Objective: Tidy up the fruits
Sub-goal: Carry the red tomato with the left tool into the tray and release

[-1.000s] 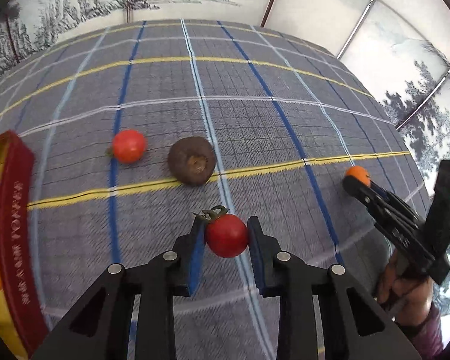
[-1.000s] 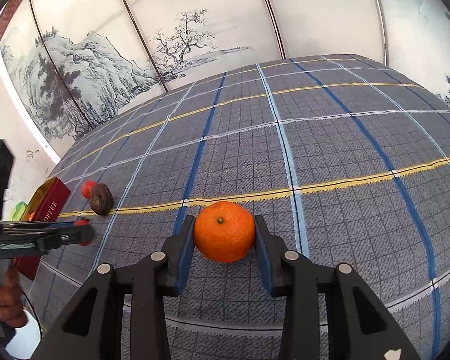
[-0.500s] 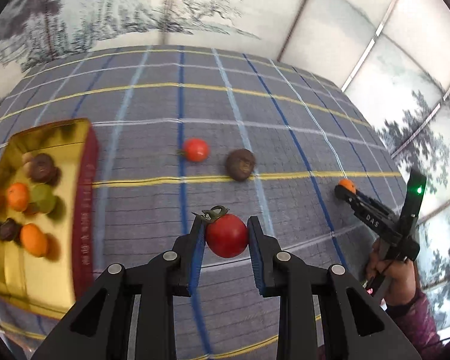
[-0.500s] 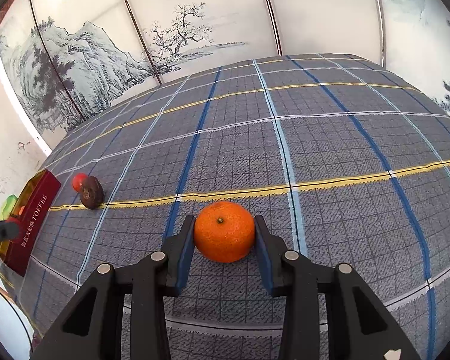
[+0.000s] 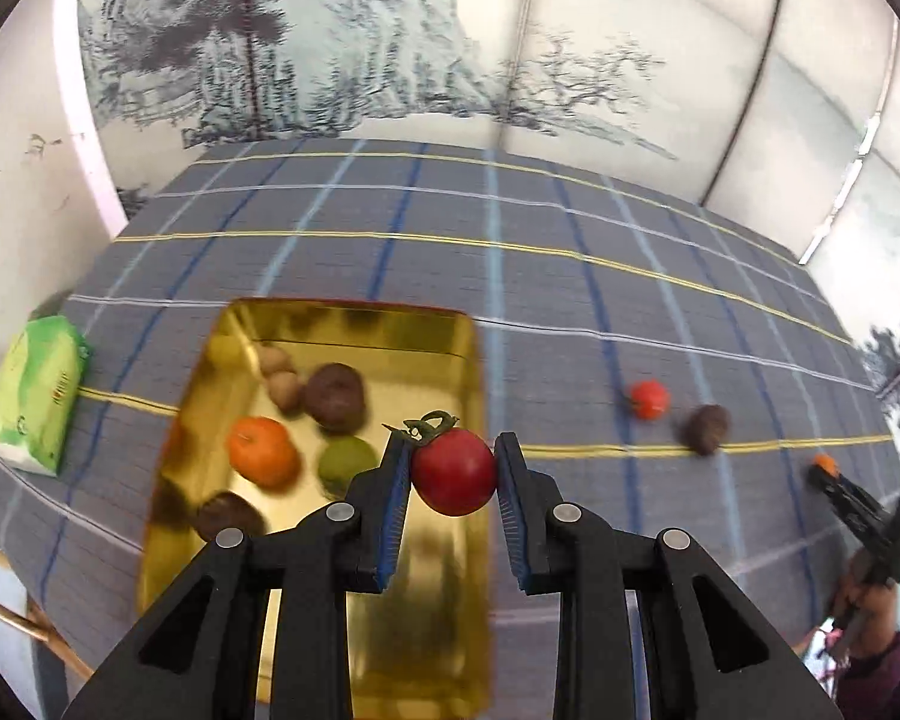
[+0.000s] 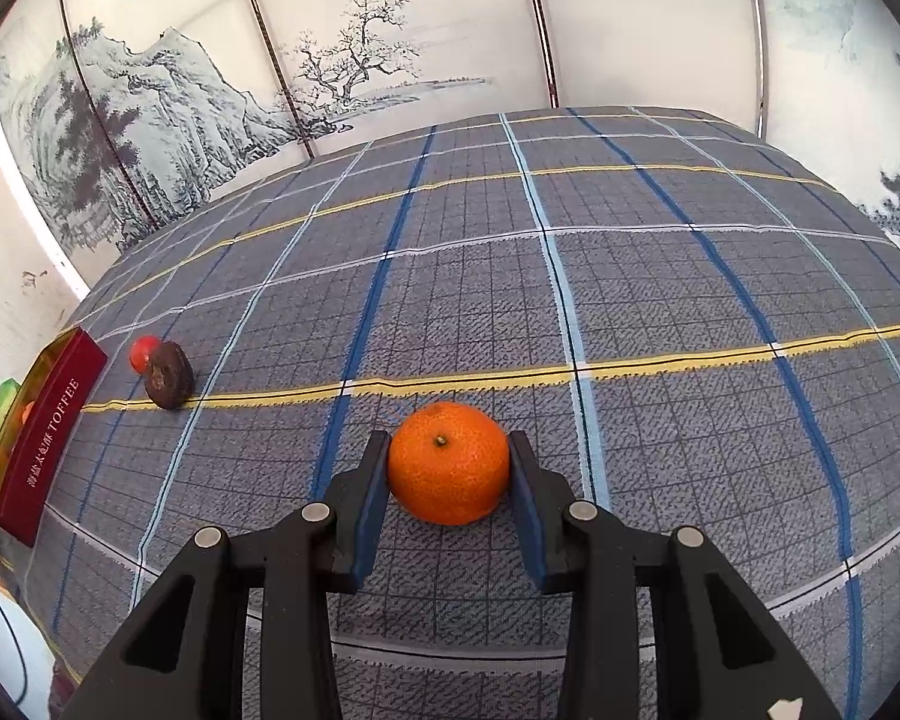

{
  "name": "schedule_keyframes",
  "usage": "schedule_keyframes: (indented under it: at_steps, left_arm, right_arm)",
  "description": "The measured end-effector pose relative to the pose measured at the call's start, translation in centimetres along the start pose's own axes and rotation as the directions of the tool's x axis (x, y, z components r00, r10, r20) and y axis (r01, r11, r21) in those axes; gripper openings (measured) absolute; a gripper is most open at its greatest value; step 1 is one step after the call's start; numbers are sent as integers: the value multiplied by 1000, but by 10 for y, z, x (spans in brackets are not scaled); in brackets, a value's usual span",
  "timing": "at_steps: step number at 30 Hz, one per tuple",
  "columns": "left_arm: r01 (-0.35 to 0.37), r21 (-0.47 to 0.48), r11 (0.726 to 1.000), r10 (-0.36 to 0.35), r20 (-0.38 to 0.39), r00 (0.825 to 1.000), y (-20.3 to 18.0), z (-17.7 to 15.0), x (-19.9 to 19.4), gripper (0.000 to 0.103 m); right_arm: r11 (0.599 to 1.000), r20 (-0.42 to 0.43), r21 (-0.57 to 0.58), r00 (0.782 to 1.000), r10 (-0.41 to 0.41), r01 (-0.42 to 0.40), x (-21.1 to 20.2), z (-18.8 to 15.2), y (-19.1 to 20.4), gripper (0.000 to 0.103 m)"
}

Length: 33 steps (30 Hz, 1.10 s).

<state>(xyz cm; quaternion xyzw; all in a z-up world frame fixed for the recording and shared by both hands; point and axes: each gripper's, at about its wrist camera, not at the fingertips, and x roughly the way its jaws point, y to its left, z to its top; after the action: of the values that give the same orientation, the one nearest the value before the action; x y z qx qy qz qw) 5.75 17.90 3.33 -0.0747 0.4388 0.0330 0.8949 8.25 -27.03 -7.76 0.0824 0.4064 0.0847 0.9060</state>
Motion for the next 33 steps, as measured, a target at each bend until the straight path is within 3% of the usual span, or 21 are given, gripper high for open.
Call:
schedule_keyframes:
  at_steps: [16,33]
  left_arm:
    - [-30,-34,999,28,-66,997,21,34,73,29]
    - [-39,-4,999,39,-103,994,9,42,100,29]
  right_arm:
    - [999,-7,-30,999,-34,34,3,1,5,35]
    - [999,-10,-36,999,-40,39,4,1,6,35]
